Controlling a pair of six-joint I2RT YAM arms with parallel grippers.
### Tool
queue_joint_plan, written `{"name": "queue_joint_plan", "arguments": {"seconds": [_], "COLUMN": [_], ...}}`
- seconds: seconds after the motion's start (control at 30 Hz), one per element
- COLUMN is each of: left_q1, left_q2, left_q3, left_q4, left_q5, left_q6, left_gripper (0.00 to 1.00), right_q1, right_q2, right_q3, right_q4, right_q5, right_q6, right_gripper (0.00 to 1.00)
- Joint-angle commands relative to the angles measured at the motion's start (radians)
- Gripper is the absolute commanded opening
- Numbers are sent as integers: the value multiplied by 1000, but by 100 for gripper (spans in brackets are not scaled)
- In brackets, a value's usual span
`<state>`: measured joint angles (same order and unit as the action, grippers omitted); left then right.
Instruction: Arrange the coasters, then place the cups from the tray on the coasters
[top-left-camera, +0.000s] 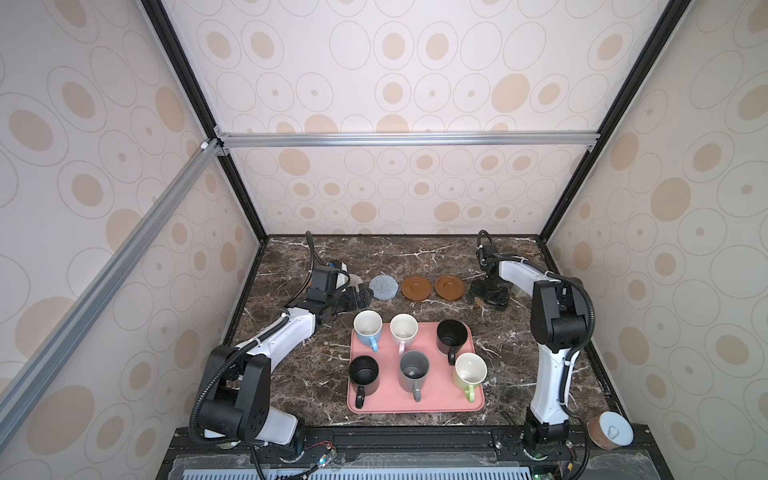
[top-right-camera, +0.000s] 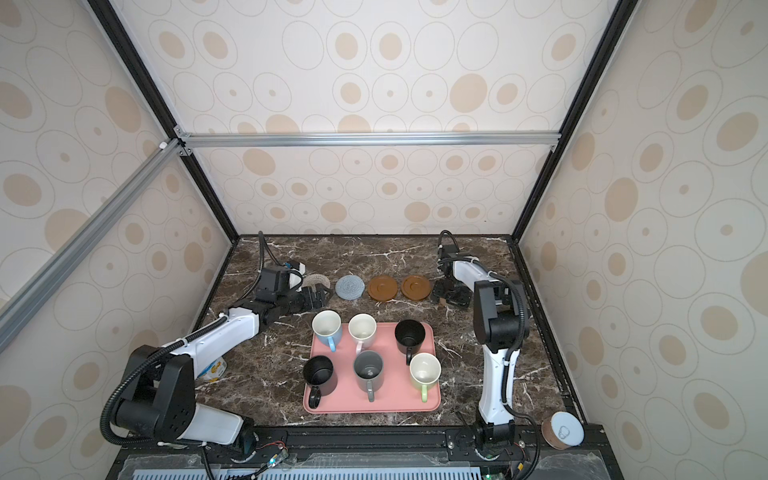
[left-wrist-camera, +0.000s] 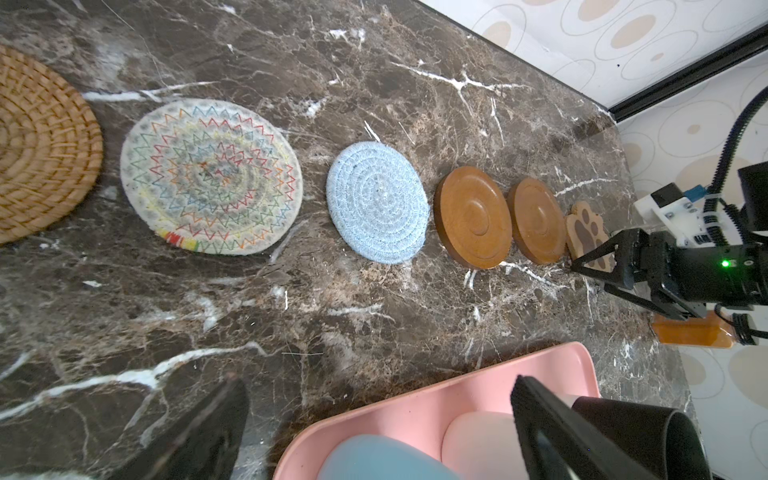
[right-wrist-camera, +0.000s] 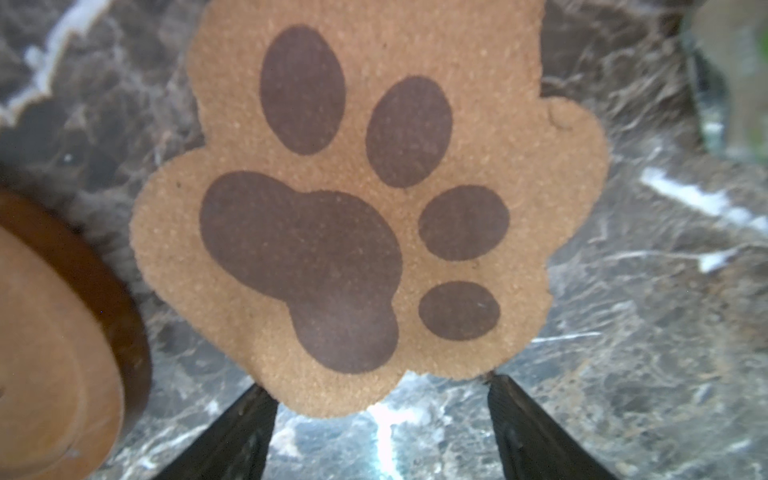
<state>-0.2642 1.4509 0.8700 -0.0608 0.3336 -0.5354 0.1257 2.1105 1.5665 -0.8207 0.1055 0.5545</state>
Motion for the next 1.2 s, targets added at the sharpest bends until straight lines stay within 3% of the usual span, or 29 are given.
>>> {"name": "queue_joint_plan", "arguments": {"seconds": [0.0,0.3,0.7,0.93,1.17], "left_q1": [5,3,3,4,3], "left_q2": [-7,-14,-8,0,0], "left_q3": [18,19,38,54,46], "left_q4": [-1,-5,-11,-24,-16], "left_q5": [-8,-12,-13,-17,-13], "left_q6": [-3,-3,0,12,6], "left_gripper": [100,100,100,100,100], "right_q1": [-19,-22,-22,-15,4], "right_q2": [52,90,-22,-80,8], "right_q3": [26,90,109,134,222], "right_q4": [-55,-59,-80,18,130], "right_q5": [32,-13,-50,-233,-474], "right_q6": [-15,-55,-97,-114,-81], "right_gripper": [84,84,85,85,85]}}
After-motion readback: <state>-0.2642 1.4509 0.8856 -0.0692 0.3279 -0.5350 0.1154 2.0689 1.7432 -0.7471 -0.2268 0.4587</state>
